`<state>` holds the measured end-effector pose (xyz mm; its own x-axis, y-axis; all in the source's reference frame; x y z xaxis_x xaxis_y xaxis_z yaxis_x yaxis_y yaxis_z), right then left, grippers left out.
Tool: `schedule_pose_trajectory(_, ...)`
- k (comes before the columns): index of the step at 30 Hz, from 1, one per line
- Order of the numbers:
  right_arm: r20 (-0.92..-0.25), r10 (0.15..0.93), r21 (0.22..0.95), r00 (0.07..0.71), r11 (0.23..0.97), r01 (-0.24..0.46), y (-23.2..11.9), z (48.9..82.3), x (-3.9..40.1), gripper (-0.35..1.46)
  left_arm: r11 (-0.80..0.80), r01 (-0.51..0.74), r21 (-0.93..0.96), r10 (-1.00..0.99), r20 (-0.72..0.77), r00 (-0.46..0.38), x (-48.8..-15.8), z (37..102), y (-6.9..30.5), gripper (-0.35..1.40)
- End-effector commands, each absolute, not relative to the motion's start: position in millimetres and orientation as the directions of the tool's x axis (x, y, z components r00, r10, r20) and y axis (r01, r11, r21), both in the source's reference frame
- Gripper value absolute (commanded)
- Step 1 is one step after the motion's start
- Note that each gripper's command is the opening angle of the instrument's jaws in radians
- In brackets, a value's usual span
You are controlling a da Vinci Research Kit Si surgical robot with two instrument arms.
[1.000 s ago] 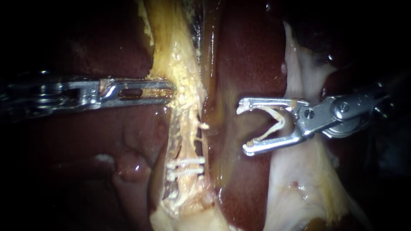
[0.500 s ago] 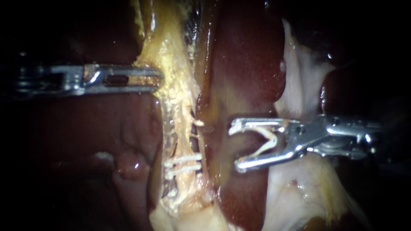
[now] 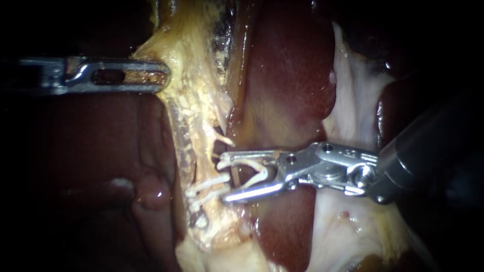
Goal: Clipping third clip left tube
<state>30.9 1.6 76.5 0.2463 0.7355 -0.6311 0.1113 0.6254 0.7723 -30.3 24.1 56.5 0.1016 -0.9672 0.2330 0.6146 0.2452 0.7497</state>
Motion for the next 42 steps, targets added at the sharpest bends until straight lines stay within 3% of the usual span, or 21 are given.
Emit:
schedule_pose_trajectory(1, -0.632, 0.735, 0.772, 0.246, 0.626, 0.110, 1.8, 76.8, 31.0, 0.58, 0.246, 0.615, 0.750, -0.967, 0.233, 0.102, -30.3, 56.5, 24.1, -0.35)
schedule_pose_trajectory(11, -0.617, 0.745, 0.785, 0.255, 0.605, 0.133, 2.1, 78.9, 33.5, 0.58, 0.244, 0.616, 0.749, -0.967, 0.233, 0.100, -30.4, 56.2, 23.9, -0.35)
schedule_pose_trajectory(24, -0.514, 0.827, 0.844, 0.228, 0.441, 0.305, 1.1, 77.8, 35.5, 0.57, 0.246, 0.615, 0.749, -0.967, 0.233, 0.102, -30.0, 56.3, 23.9, -0.35)
schedule_pose_trajectory(42, -0.407, 0.884, 0.859, 0.231, 0.284, 0.427, 0.5, 76.0, 37.7, 0.55, 0.246, 0.615, 0.750, -0.967, 0.233, 0.102, -29.9, 56.3, 23.9, -0.35)
